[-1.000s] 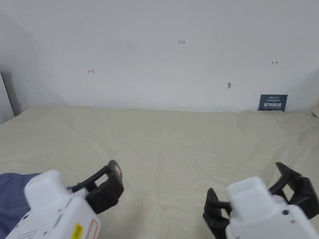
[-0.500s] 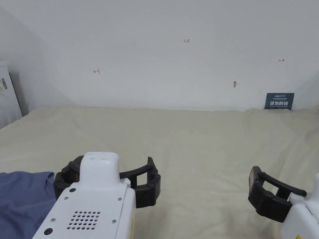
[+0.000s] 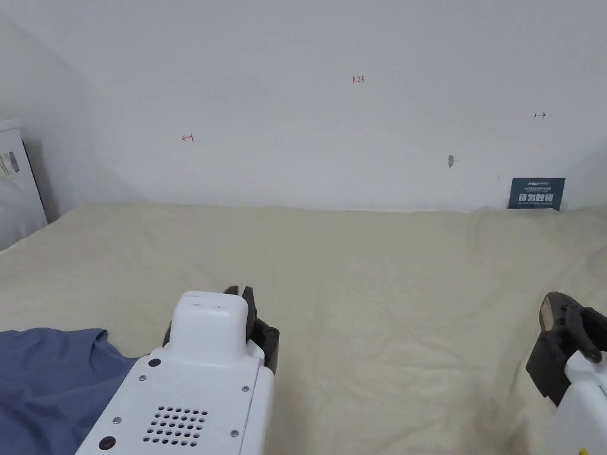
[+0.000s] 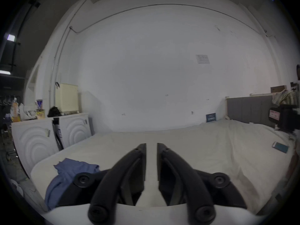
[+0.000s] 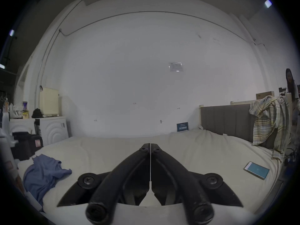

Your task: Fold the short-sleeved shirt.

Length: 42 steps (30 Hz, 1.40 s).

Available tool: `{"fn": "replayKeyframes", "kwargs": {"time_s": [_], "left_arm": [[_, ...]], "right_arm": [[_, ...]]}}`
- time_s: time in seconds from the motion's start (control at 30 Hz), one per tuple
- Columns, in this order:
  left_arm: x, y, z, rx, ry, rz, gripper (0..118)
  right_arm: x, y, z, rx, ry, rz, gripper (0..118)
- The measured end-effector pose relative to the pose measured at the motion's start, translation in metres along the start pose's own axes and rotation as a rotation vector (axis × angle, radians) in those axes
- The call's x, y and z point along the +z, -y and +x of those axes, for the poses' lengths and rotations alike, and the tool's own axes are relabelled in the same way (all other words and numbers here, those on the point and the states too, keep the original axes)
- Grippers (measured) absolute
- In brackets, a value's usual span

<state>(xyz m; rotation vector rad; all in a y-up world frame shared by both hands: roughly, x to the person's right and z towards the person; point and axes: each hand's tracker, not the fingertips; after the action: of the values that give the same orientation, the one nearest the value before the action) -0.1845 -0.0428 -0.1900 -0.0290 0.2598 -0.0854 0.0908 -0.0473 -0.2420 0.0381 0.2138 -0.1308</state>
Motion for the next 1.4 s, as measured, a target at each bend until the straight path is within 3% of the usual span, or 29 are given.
{"fn": "replayKeyframes", "kwargs": {"time_s": [0.03, 0.17, 0.47, 0.63, 0.93, 1.07, 1.4], "left_arm": [[0.0, 0.0, -0.001, 0.014, 0.002, 0.001, 0], [-0.001, 0.0, -0.003, 0.034, 0.004, -0.024, 0], [0.0, 0.003, -0.015, 0.064, -0.039, -0.043, 0], [0.015, 0.001, -0.049, 0.031, -0.178, -0.062, 0], [0.083, 0.005, -0.139, 0.011, -0.522, -0.111, 0], [0.105, 0.012, -0.163, 0.006, -0.615, -0.151, 0], [0.082, 0.034, -0.183, 0.056, -0.578, -0.244, 0]], "right_arm": [[-0.001, 0.0, 0.0, -0.004, 0.001, -0.002, 0], [-0.003, 0.0, -0.003, 0.034, 0.025, 0.01, 0], [-0.017, 0.003, -0.01, 0.07, -0.032, -0.046, 0], [-0.03, 0.003, -0.041, 0.066, -0.172, -0.061, 0], [-0.044, 0.023, -0.147, 0.039, -0.539, -0.143, 0], [-0.035, 0.036, -0.191, 0.087, -0.657, -0.176, 0], [-0.029, 0.055, -0.226, 0.137, -0.72, -0.222, 0]]}}
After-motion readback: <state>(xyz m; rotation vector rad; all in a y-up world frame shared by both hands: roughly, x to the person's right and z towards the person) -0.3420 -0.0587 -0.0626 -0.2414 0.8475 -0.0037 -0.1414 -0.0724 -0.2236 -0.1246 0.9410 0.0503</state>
